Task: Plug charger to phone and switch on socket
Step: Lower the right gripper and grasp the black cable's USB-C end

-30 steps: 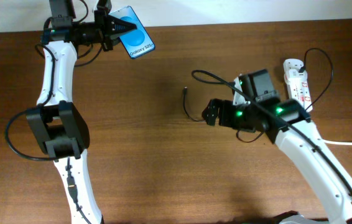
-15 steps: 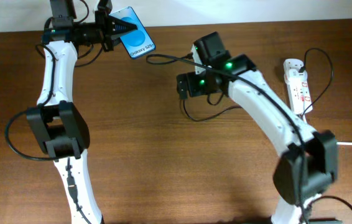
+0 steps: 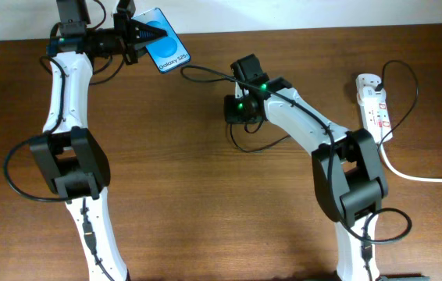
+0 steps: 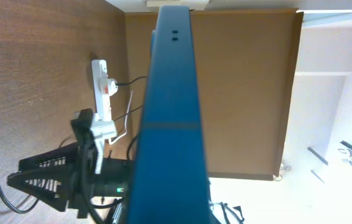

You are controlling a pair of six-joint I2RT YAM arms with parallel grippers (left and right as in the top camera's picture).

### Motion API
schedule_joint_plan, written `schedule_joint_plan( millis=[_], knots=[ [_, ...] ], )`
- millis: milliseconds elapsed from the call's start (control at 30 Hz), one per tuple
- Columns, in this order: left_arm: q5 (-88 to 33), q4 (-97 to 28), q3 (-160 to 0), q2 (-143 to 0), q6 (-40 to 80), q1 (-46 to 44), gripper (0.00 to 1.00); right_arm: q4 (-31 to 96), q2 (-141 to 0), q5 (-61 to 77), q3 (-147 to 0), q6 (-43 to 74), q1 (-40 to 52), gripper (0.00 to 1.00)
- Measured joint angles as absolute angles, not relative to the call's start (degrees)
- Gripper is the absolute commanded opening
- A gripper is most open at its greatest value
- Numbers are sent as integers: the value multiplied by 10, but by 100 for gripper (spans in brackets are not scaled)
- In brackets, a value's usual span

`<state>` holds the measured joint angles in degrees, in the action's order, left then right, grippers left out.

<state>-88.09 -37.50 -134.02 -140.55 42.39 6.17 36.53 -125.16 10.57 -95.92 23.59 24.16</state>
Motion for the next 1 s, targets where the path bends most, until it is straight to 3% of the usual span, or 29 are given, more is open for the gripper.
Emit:
schedule_joint_plan(
  millis=[467,500,567,767,1000],
  knots=[
    [-881,-375,-1340,-1406,424,62,0,342,-1298,118,-963,256,242,24],
    [-881,-375,-1340,-1406,424,62,0,342,-1299,119,-964,256,242,22],
    [-881,-375,-1340,-1406,424,62,0,342,-1300,120,-965,258,242,4],
    [-881,-375,-1340,-1406,422,62,0,377,-1299,145,-967,236,239,4],
    [-881,-383,-1340,-1406,413,62,0,483,-1062,321,-966,118,168,4]
  ],
)
